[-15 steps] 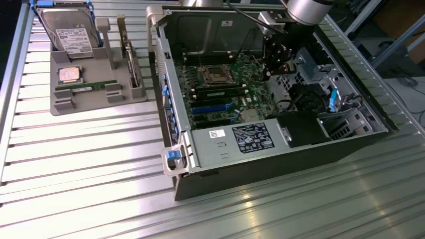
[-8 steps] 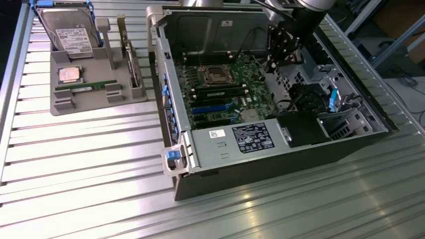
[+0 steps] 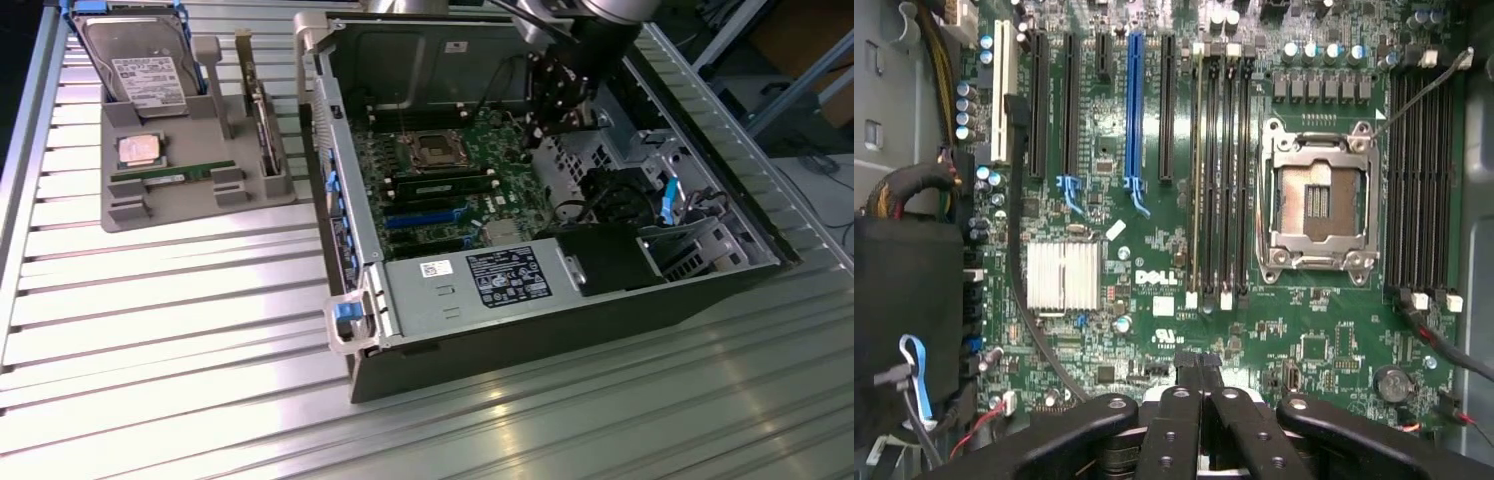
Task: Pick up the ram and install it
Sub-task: 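Press down the ram until it locks into place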
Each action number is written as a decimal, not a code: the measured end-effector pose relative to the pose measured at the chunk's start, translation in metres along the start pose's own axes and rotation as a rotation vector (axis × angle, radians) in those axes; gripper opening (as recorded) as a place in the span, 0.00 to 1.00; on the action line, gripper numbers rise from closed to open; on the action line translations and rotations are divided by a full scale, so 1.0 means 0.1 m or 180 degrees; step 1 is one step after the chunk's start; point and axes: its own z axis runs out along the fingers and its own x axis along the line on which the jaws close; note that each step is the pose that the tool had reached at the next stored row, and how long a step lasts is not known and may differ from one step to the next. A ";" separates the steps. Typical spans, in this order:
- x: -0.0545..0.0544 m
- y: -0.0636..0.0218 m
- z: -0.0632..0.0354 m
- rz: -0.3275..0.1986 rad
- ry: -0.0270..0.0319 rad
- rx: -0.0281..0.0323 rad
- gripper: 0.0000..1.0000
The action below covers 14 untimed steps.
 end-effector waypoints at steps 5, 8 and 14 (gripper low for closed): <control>-0.01 0.134 0.106 0.0000 0.0000 0.0000 0.10; -0.01 0.190 0.214 0.0000 0.0000 0.0000 0.10; -0.02 0.230 0.427 0.0000 0.0000 0.0000 0.10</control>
